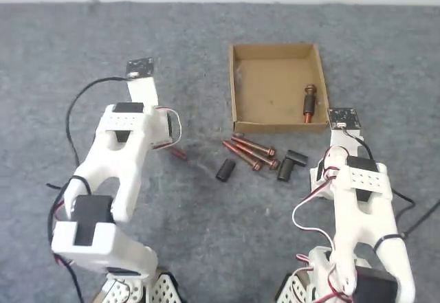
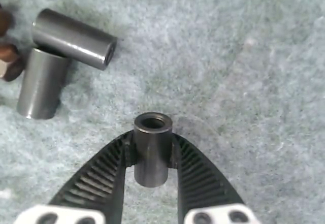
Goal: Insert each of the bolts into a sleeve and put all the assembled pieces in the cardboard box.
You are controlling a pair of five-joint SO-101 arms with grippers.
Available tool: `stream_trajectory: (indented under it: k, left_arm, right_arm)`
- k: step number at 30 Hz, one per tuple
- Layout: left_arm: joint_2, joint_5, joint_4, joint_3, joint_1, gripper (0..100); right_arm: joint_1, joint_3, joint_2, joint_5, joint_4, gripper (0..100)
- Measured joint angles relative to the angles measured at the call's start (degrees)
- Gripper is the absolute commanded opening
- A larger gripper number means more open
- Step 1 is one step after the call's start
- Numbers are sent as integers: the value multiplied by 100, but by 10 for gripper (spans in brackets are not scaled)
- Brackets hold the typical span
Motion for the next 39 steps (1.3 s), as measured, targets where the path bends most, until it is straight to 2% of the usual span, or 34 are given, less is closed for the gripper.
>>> stream_trajectory:
  k: [4,12,17,22,26,31,39]
  left_arm:
    - [448,484,-176,-387,185,12]
    - [413,607,615,-826,167,12]
    - [-334,1266,642,-422,176,13]
    - [-466,1723,79,237,158,13]
    - [-185,1811,-132,220,-18,31]
    - [404,1829,211,-308,-35,131]
    - [589,1996,554,-686,-35,138]
  right_arm:
    - [0,0,0,0,0,9]
    - [0,0,0,0,0,9]
    - [0,0,0,0,0,9]
    - [0,0,0,26,0,9]
    - [0,0,0,35,0,9]
    - [9,0,0,44,0,9]
    - [18,0,0,176,0,9]
